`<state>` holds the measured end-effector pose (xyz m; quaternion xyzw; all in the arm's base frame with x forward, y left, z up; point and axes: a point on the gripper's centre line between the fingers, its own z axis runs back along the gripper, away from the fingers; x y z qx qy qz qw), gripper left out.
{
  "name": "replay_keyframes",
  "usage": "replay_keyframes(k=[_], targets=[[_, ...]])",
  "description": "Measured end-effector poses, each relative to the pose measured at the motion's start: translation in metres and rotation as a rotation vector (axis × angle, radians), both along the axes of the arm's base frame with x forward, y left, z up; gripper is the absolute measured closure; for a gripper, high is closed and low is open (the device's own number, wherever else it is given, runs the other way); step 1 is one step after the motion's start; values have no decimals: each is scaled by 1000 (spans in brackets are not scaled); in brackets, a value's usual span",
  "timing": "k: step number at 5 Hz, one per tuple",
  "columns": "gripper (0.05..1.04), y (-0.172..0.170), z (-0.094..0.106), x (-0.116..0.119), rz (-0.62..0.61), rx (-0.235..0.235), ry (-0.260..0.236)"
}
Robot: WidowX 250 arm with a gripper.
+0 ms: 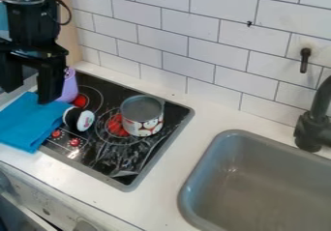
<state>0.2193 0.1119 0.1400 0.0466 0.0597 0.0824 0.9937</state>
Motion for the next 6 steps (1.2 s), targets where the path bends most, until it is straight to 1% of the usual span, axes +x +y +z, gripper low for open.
replay_keyframes(k=[1, 2, 3, 4, 5, 6], targets=[[83, 0, -6, -1, 0, -11, 22], [83, 6, -21, 20, -27, -17, -5], [83, 13, -31, 36, -28, 0, -29], [83, 16, -53, 46, -38, -13, -2], [83, 9, -69, 53, -75, -27, 17], [83, 9, -74, 59, -90, -19, -12]])
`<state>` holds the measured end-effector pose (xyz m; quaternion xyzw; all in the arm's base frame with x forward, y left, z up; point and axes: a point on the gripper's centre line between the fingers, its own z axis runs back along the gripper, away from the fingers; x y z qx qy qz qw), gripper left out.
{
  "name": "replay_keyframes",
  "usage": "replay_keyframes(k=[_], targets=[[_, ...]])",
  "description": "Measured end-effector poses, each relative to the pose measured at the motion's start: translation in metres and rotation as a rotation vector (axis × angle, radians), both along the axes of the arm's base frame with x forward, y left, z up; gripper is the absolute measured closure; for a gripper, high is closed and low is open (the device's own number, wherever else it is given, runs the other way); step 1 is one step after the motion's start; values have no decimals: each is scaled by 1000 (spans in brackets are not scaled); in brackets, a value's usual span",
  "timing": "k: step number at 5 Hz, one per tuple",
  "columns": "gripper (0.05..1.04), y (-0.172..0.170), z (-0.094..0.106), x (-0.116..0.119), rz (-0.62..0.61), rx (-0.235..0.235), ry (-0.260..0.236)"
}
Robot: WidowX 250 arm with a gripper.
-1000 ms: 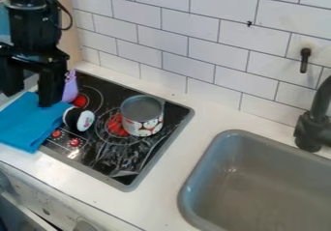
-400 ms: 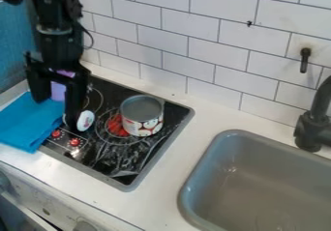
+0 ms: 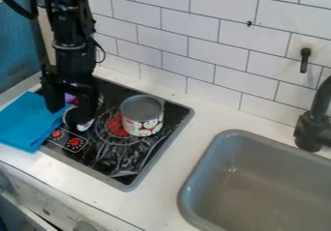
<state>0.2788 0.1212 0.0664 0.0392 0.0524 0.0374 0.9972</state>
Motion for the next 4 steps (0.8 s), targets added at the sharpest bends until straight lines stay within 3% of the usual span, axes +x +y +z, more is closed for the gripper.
replay_keyframes(k=[4], targets=[[120, 1, -26, 8, 16, -35, 65]])
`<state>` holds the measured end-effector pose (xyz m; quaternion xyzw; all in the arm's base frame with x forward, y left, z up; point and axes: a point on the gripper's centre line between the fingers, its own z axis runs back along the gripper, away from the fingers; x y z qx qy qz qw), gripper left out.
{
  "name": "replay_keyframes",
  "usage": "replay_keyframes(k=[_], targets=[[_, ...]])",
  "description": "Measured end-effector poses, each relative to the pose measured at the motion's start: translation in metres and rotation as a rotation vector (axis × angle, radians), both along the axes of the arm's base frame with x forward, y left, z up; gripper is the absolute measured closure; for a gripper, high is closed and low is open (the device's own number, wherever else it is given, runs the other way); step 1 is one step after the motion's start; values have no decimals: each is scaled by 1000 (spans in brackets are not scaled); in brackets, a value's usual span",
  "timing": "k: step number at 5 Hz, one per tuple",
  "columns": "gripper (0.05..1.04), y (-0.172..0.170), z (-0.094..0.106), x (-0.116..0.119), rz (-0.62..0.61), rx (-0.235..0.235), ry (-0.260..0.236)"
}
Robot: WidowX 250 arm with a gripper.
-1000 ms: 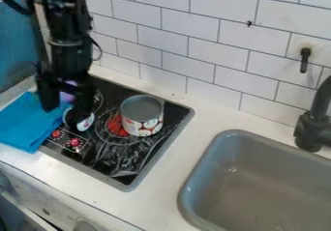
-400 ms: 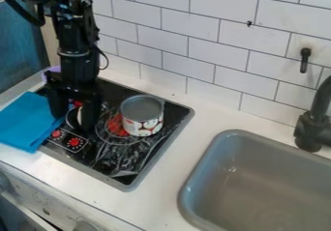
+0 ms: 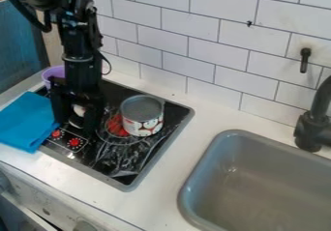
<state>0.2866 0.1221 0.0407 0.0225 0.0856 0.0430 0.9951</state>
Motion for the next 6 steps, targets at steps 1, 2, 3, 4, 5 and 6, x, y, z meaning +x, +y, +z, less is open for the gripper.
replay_keyframes(k=[1, 2, 3, 4, 5, 6], targets=[[383, -1, -3, 1, 13, -11, 2], [523, -2, -3, 2, 24, -17, -4], [552, -4, 0, 1, 30, -25, -18], [552, -8, 27, -8, 42, 1, -88], [552, -12, 48, -26, 41, 28, -88], [552, -39, 51, -41, -77, 19, -34]])
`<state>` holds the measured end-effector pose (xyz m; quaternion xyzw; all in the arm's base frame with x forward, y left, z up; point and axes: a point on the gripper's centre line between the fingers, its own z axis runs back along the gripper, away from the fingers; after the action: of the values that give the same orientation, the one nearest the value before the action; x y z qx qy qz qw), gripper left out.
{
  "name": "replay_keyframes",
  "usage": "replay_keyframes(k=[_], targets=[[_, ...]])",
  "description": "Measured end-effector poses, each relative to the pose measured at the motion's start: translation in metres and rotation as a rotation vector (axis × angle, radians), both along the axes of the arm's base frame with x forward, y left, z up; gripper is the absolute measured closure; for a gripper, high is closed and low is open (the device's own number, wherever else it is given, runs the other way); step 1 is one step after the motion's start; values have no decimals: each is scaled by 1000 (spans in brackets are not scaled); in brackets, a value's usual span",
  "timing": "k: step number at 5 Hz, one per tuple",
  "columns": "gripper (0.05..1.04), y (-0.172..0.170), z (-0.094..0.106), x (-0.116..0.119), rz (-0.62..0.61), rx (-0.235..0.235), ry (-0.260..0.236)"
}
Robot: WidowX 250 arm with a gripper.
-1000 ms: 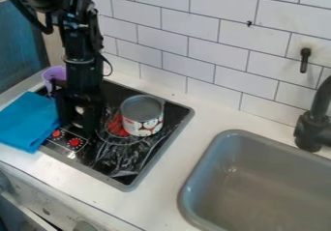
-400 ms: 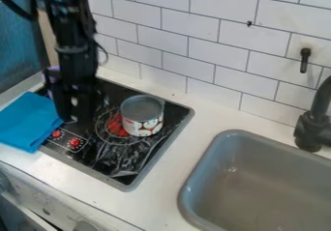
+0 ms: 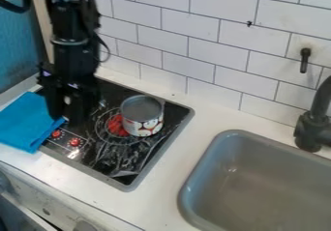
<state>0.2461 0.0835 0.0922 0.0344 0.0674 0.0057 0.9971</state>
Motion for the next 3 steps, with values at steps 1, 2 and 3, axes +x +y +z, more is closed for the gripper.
replay_keyframes(k=[1, 2, 3], targets=[[552, -27, -13, -1, -101, -38, -2], [552, -71, -34, 0, -261, -51, 51], [552, -91, -42, -1, -375, -139, 77]])
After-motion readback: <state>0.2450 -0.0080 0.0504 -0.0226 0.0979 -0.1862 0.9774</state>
